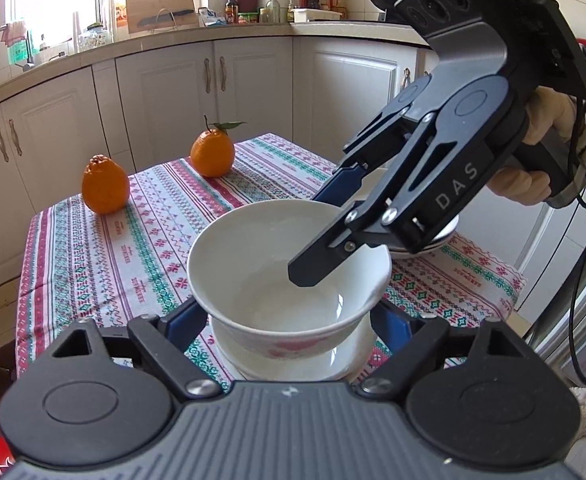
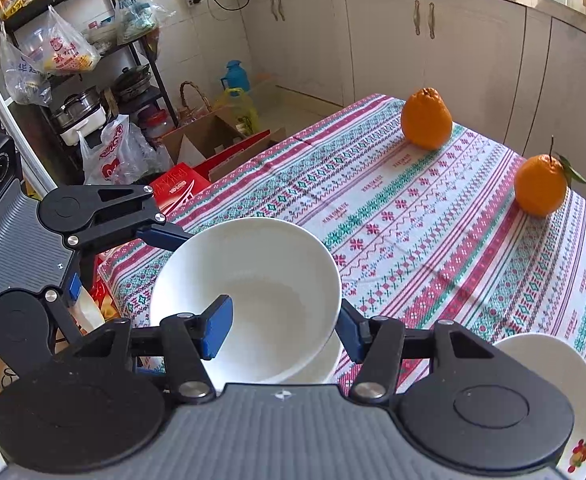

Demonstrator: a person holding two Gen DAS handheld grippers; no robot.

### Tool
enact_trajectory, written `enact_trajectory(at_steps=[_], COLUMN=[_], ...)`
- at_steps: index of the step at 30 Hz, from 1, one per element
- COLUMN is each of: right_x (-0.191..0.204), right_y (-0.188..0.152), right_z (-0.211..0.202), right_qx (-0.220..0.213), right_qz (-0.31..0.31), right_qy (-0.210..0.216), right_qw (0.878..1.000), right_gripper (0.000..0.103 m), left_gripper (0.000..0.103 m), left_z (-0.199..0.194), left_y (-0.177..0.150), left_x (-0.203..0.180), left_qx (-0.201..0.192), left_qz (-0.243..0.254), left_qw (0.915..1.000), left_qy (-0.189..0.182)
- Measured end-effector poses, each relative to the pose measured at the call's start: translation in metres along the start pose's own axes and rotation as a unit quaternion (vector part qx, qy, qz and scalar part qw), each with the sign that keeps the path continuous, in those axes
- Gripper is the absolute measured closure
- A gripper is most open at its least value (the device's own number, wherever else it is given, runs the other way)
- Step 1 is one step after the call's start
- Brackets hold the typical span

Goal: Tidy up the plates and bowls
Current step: 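Lift the patterned bowl with the right gripper, lower it into the plated bowl, open, then grip the bowls-on-plate stack from opposite sides with both grippers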

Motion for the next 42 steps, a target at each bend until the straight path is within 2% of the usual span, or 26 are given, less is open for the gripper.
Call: enact_trajectory(at_steps=[10, 22, 28, 30, 34, 38, 42], right_x=[-0.003, -0.004, -0.003, -0.002, -0.001, 0.005, 0.013], right_y=[-0.011, -0.015, -0.017, -0.017, -0.018, -0.021, -0.027], right_z=[0.008, 0.013, 0.015, 0.015, 0.01, 0.003, -0.005], right_qx=[0.003, 0.005, 0.007, 0.004, -0.009, -0.017, -0.023], right_qz=[0.013, 0.017, 0.014, 0.012, 0.003, -0.015, -0.045], right_qy=[0.006, 0.008, 0.003, 0.002, -0.01, -0.025, -0.04], right_qw=[1.0, 1.0, 1.0, 1.0, 1.0, 0.999, 0.998], right_gripper=[0.041, 0.041, 0.039, 0.033, 0.014, 0.003, 0.0], left_gripper=[0.015, 0.014, 0.007, 0.007, 0.006, 0.005, 0.005], left_z=[0.01, 0.01, 0.012, 0.01, 0.003, -0.002, -0.006], left_y=[-0.005, -0.007, -0.01, -0.01, -0.008, -0.01, -0.014], left_x=[-0.002, -0.003, 0.0, 0.001, 0.003, 0.004, 0.004], left_qx=[0.021, 0.023, 0.03, 0.027, 0.016, 0.015, 0.012], left_qz=[-0.004, 0.001, -0.003, -0.005, -0.01, -0.006, 0.003], left_qw=[0.9998, 0.9997, 0.9995, 0.9996, 0.9997, 0.9997, 0.9996], left_qy=[-0.002, -0.001, -0.005, -0.01, -0.016, -0.016, -0.025])
Point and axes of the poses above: each gripper's, at about its wrist camera, not at the fingertips, and z roughly the way its jaws point, x to its left, y to its top, the point moved 3 cm from there along z, roughly the way its jaws point, and after that the axes turned 8 degrees about -z, right-handed, at the moved point
